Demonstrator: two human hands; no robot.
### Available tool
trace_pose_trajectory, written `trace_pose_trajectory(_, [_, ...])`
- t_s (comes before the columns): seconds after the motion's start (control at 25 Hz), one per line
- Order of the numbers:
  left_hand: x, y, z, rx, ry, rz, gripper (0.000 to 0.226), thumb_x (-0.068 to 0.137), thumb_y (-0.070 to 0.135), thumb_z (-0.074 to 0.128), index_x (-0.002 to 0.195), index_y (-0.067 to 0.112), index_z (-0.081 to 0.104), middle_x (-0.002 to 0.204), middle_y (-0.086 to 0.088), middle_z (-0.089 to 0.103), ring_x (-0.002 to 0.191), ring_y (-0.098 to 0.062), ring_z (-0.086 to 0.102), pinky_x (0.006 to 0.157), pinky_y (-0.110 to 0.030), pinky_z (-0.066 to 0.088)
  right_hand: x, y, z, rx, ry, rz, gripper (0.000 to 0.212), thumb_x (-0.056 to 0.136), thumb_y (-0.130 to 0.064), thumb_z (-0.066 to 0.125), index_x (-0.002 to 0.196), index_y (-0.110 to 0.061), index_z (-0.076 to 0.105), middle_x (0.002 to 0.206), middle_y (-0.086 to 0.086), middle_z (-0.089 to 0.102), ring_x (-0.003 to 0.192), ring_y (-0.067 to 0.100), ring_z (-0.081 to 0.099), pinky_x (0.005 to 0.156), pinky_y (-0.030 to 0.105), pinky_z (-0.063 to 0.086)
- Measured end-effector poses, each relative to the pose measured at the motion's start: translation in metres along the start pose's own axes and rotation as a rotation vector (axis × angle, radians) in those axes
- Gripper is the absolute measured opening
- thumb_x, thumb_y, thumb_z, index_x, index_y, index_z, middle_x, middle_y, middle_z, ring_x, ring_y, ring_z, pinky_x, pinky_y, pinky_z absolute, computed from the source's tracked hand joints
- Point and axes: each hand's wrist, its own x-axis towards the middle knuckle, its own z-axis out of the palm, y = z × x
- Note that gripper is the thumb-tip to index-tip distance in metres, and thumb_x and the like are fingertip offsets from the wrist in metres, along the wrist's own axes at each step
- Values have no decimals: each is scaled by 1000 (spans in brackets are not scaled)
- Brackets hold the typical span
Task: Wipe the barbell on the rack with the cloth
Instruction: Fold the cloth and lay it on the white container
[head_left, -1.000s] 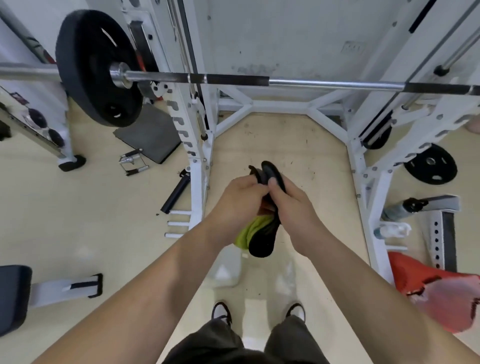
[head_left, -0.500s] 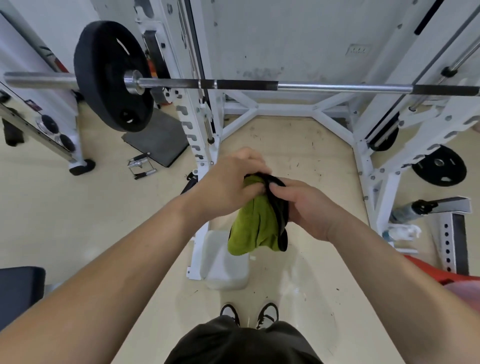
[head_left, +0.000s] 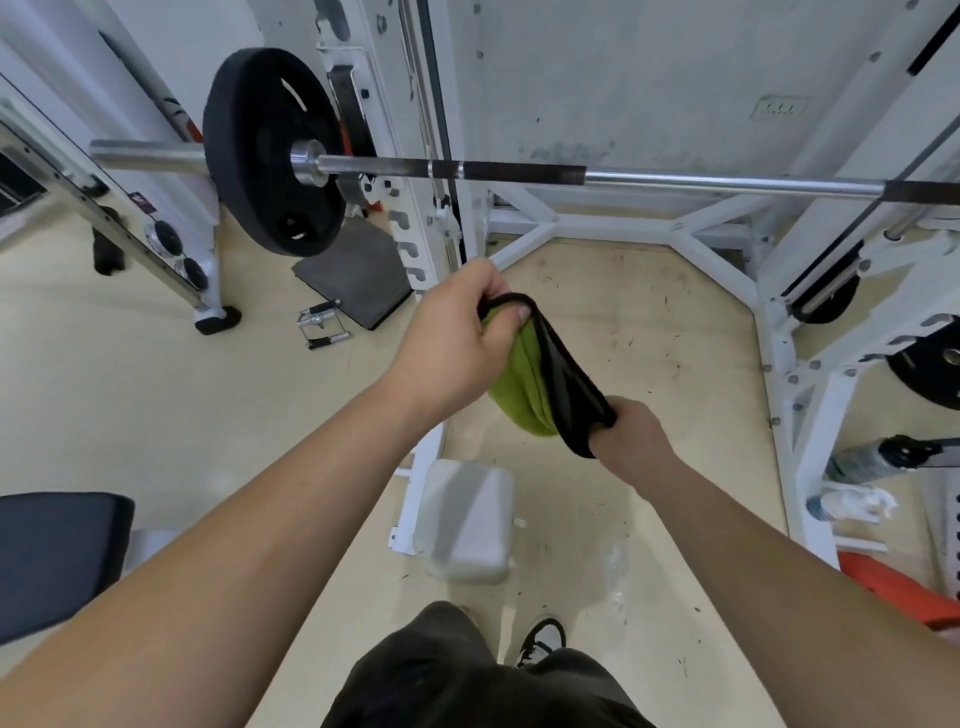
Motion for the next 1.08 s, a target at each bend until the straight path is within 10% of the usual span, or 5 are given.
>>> trace_pose_trajectory(0.24, [5,-42,-12,43,72,-74,21,93,24,71,81,15,55,67,6,51,61,-11,45,55,-27,36,23,5,-25,-33,83,237,16,85,-3,58,95,-5,71,77,18,72,67,36,72,65,47,63])
trace_pose_trajectory(0.56, [13,-149,-37,29,-207,-461,20,89,20,74,82,7,61,70,-5,60,60,-21,54,51,-24,41,4,-23,24,1098,-133,533,18,104,-11,47,107,-11,65,68,7,69,59,20,70,61,34,65])
trace_pose_trajectory(0.76, [9,-228,-21,28,-351,-447,19,89,18,72,89,1,64,74,-7,62,59,-19,55,53,-26,45,12,-2,95,1373,97,588,21,100,-4,48,109,-11,66,71,7,69,69,21,72,73,34,65])
trace_pose_trajectory(1.08, [-17,-365,68,-36,-240,-313,4,96,18,58,99,14,59,92,-7,67,79,-22,68,69,-37,55,88,78,241,962,477,560,28,81,2,80,108,-1,73,97,18,74,71,25,69,82,35,63])
